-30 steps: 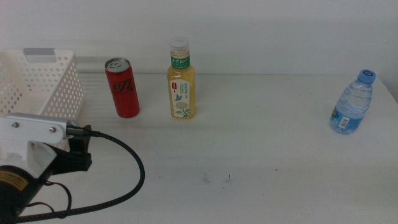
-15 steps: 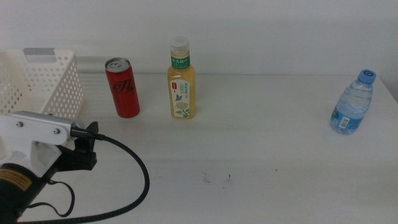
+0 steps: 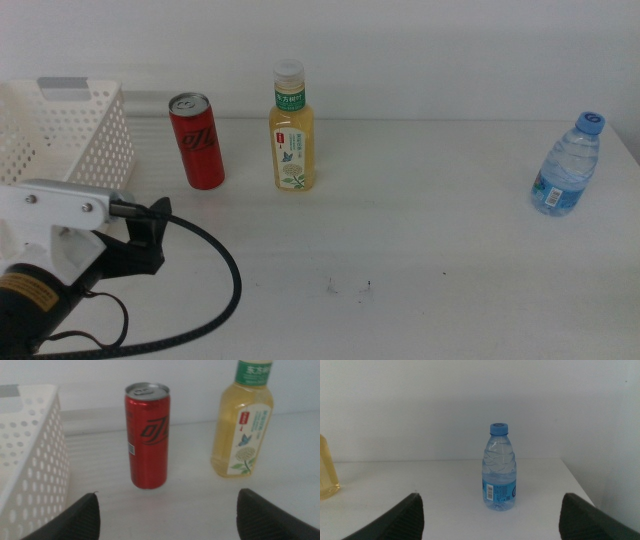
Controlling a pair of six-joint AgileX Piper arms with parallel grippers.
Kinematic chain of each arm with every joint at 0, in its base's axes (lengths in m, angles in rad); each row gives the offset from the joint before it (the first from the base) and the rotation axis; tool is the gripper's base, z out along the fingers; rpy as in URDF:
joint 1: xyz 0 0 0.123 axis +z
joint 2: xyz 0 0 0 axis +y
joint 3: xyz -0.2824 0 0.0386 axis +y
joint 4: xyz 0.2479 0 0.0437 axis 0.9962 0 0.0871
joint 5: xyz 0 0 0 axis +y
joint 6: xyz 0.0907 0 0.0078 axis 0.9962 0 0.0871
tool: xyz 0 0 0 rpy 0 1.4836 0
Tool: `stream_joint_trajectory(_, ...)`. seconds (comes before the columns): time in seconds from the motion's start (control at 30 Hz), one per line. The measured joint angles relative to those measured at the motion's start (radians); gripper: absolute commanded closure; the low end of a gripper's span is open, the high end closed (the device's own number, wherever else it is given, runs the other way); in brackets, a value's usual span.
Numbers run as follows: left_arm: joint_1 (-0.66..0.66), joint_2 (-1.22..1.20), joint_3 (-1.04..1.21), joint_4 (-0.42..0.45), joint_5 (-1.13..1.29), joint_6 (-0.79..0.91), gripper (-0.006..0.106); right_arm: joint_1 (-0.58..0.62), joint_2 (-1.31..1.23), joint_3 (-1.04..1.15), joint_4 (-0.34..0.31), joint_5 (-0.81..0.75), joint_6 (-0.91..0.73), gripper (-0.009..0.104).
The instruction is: Use arms to grab the bottles and put them into the dustbin to the left of the table.
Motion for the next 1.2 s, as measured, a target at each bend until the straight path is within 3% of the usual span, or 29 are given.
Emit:
stream_joint_trajectory(0.3, 0.0, 0.023, 0.0, 0.016, -0.05, 0.01, 0.008, 0.0, 0.0, 0.0, 0.0, 0.0, 0.0, 0.002)
stream_joint_trajectory(0.6, 0.0, 0.334, -0.095, 0.016, -0.245, 0.01, 0.008, 0.0, 0.0, 0.0, 0.0, 0.0, 0.0, 0.002)
stream_joint_trajectory(1.2, 0.0, 0.621, -0.432, -0.019, -0.134, 0.045, 0.008, 0.0, 0.0, 0.0, 0.0, 0.0, 0.0, 0.002)
